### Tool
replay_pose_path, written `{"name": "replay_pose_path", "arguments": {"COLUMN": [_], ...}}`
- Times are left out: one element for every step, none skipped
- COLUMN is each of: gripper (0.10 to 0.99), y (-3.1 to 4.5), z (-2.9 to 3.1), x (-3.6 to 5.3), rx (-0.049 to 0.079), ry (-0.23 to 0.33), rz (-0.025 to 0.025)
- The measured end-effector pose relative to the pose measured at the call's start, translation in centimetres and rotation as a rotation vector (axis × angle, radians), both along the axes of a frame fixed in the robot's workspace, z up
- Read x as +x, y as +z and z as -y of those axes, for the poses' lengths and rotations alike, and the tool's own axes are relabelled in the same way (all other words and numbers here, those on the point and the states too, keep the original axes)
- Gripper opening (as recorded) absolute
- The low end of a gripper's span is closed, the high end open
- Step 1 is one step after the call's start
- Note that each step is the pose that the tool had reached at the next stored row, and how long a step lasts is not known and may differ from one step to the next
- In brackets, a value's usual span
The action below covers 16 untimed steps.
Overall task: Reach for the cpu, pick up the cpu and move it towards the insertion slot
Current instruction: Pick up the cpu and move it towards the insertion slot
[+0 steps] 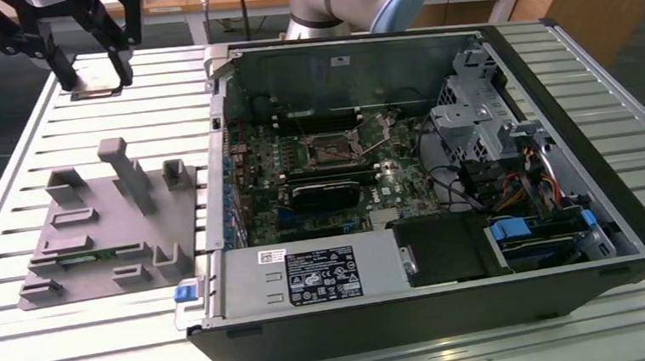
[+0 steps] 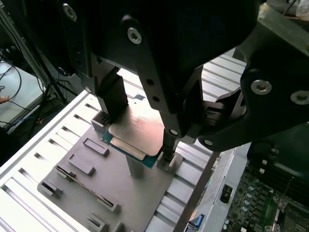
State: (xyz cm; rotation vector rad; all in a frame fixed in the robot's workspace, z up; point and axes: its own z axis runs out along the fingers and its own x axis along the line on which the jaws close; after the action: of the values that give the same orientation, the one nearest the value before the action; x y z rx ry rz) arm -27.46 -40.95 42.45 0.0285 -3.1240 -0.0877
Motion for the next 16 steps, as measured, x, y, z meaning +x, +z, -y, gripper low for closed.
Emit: {"name": "replay_pose_path", "arguments": {"gripper": [0.541, 0.541, 0.541, 0.541, 0.541, 0.541, 0.541, 0.541, 0.541, 0.541, 0.541, 0.541, 0.541, 0.541, 0.541, 0.541], "y": [0.00, 0.00, 0.00, 0.00, 0.00, 0.01, 0.00, 0.00, 0.00, 0.00, 0.00, 0.00, 0.00, 0.00, 0.00, 0.00], "z": [-0.01, -0.01, -0.01, -0.01, -0.01, -0.02, -0.02, -0.02, -0.02, -0.03, -0.03, -0.03, -0.04, -0.04, -0.04, -0.04], "x": [0.21, 0.41, 0.62, 0.82, 1.03, 1.20, 1.38, 1.55, 1.71, 1.87, 2.03, 2.19, 2.34, 2.51, 2.66, 2.81], "rx": [0.000, 0.000, 0.000, 0.000, 0.000, 0.000, 0.000, 0.000, 0.000, 0.000, 0.000, 0.000, 0.000, 0.000, 0.000, 0.000], "ry": [0.000, 0.000, 0.000, 0.000, 0.000, 0.000, 0.000, 0.000, 0.000, 0.000, 0.000, 0.000, 0.000, 0.000, 0.000, 0.000], "rz": [-0.0001, -0.0001, -0.0001, 0.0000, 0.0000, -0.0001, -0.0001, 0.0000, -0.0001, -0.0001, -0.0001, 0.0000, 0.0000, -0.0001, 0.0000, -0.0001]}}
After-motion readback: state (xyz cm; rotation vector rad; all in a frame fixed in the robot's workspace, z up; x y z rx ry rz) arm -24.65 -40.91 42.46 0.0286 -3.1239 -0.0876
